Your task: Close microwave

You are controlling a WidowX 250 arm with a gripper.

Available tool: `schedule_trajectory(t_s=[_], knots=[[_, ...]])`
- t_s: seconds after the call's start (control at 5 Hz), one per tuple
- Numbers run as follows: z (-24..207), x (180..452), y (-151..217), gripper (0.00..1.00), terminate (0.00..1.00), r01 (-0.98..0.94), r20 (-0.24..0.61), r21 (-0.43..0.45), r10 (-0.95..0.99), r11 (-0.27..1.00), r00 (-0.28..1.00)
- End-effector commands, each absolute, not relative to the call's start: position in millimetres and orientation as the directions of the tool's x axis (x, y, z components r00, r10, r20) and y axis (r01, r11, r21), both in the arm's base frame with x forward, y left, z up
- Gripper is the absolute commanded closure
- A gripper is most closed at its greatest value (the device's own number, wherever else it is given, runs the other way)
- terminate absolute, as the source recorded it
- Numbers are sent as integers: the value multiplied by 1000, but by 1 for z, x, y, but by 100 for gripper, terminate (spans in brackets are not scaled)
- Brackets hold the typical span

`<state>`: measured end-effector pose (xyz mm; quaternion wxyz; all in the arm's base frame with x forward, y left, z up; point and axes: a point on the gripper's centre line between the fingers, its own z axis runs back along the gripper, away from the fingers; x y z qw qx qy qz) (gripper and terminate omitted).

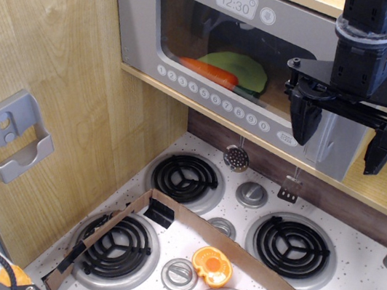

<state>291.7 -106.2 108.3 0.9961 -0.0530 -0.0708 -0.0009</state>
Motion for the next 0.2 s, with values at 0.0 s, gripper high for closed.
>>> schedule_trajectory(t_s=[0.0], knots=[[122,292,-113,0,100,17,184,-117,5,993,983]])
